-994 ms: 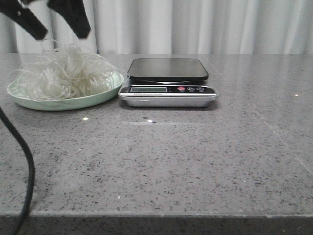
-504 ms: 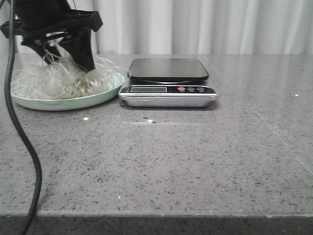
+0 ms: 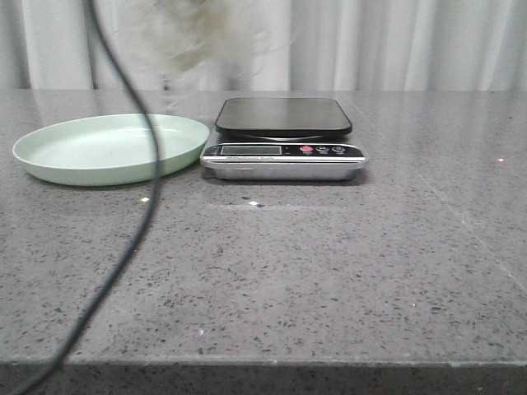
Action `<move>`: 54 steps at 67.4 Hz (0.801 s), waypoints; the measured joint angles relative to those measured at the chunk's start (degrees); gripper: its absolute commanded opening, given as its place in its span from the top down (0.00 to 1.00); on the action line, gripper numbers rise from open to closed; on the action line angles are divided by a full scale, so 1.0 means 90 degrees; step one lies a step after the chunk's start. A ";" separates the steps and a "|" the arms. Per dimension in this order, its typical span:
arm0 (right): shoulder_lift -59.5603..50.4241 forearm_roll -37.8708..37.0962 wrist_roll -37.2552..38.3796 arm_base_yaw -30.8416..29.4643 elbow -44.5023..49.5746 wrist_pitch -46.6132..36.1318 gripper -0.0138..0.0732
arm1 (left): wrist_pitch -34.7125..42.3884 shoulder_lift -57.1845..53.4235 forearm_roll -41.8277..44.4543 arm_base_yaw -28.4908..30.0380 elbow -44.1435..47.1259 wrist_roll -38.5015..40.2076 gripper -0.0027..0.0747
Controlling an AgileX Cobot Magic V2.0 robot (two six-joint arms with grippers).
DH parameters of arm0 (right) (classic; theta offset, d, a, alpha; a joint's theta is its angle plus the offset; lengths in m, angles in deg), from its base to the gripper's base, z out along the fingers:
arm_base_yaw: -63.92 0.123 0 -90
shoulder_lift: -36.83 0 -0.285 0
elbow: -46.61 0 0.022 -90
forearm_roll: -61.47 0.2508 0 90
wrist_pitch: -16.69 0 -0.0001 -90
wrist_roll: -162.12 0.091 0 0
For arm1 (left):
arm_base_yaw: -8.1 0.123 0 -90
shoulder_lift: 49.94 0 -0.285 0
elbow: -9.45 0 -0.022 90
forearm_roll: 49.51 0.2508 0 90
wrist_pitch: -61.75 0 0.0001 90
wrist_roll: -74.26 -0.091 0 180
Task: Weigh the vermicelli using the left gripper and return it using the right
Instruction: 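Lift the vermicelli with the left gripper and place it on the scale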
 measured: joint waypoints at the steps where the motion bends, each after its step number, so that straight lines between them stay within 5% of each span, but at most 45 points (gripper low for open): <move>1: 0.0000 0.0000 0.0000 0.0000 0.0000 0.0000 0.66 | 0.0093 0.0005 0.0000 -0.0082 -0.0015 -0.0013 0.80; 16: 0.0000 0.0000 0.0000 0.0000 0.0000 0.0000 0.66 | 0.0371 0.0479 -0.0149 -0.0458 -0.0081 -0.0069 0.72; 31: 0.0000 0.0000 0.0000 0.0000 0.0000 0.0000 0.66 | 0.0486 0.1026 -0.0232 -0.0467 -0.0105 -0.0069 0.27; 35: 0.0000 0.0000 0.0000 0.0000 0.0000 0.0000 0.66 | 0.0497 0.1043 -0.0243 -0.0473 -0.0105 -0.0069 0.22; 54: 0.0000 0.0000 0.0000 0.0000 0.0000 0.0000 0.66 | 0.0256 0.0948 -0.0256 -0.0482 -0.0447 -0.0069 0.22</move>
